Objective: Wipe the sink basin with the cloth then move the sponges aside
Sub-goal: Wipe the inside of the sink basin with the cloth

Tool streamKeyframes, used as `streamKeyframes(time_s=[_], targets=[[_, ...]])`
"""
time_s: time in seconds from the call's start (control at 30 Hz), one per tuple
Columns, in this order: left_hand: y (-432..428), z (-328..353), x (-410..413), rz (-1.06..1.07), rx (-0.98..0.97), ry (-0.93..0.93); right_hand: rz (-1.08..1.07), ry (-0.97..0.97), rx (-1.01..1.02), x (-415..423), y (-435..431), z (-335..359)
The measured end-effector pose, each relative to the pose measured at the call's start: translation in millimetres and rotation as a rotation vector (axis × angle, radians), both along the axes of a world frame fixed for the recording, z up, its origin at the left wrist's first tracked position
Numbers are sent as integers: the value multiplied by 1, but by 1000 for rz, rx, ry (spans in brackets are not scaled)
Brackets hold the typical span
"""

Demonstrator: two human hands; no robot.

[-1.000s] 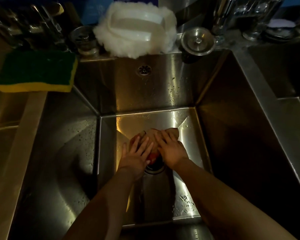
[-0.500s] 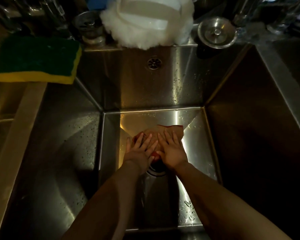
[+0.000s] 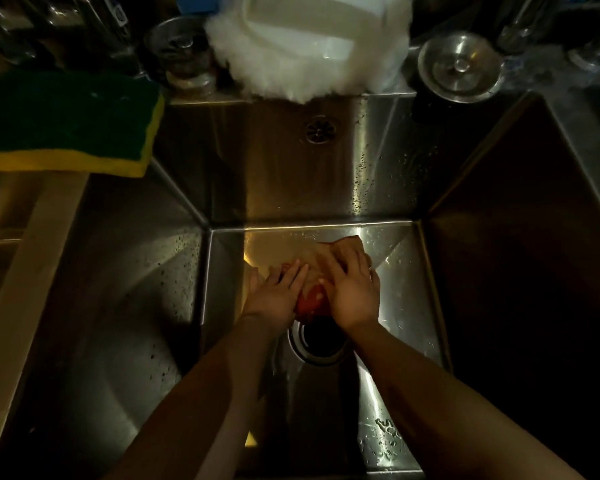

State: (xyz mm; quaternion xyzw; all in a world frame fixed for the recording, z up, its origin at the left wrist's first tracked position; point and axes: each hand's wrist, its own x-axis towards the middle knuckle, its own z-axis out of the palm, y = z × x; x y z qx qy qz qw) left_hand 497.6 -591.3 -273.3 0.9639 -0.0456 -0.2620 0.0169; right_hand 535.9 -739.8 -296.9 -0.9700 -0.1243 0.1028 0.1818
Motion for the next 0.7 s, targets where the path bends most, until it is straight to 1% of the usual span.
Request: streamKeyframes(time_s=[0.07, 0.17, 0.3, 0.4, 0.53, 0.7], targets=[[0, 1, 4, -2, -8, -23, -59, 34, 33, -9, 0, -1], [7, 1, 9, -71, 15, -59, 33, 143, 69, -21, -3, -9], [14, 1, 12, -134, 61, -115, 96, 161, 17, -15, 1, -14], [11, -3, 5, -80, 34, -147, 103, 169, -7, -11, 9, -15], [3, -16, -12, 12, -73, -113, 116, 154, -16, -16, 10, -21], [6, -31, -12, 22, -76, -120, 117, 153, -21, -12, 9, -31]])
